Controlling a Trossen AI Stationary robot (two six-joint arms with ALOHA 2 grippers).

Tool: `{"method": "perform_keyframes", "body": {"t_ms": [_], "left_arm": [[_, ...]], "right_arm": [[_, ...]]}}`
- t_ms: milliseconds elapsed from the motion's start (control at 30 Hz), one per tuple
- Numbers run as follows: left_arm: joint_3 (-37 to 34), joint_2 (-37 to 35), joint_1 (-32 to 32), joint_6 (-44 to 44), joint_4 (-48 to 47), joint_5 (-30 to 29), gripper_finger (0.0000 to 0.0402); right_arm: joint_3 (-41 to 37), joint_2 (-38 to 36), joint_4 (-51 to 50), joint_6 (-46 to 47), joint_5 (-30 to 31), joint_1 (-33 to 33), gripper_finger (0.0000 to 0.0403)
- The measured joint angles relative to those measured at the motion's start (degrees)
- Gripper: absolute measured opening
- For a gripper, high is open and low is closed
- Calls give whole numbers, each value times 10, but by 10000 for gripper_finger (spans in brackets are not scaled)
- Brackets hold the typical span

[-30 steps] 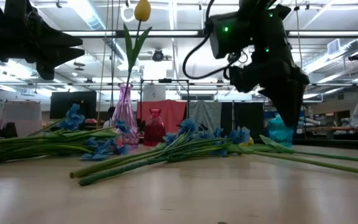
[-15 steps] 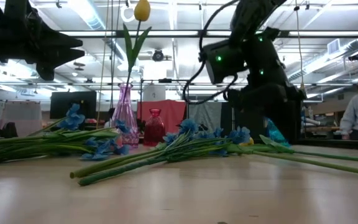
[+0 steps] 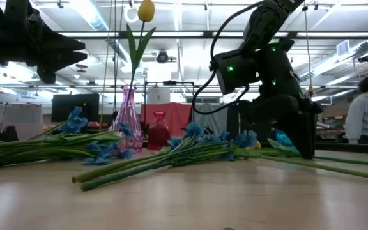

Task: Sort flowers into vase by color
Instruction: Put the right yellow tulip into the pink vase

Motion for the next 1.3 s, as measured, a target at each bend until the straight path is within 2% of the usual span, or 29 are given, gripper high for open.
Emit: {"method": "perform_keyframes", "body": {"t_ms": [133, 333, 500, 633, 800, 1100, 1300], "left_arm": [[0, 0, 0, 0, 0, 0, 163], [0, 0, 0, 0, 0, 0, 163], [0, 0, 0, 0, 0, 0, 163], [0, 0, 0, 0, 0, 0, 163], [0, 0, 0, 0, 0, 0, 163], [0, 0, 0, 0, 0, 0, 163], [0, 0, 0, 0, 0, 0, 163]], "right_arm": [[-3, 0, 3, 3, 1, 0, 10], [-5, -12, 0, 0, 11, -4, 8], [-7, -72, 8, 0, 100, -8, 5], [-7, -114, 36, -13, 145, -10, 5], [-7, -153, 148, -69, 197, -17, 5], [-7, -203, 383, -205, 232, -25, 5], [-6, -197, 627, -297, 185, -54, 5]]}}
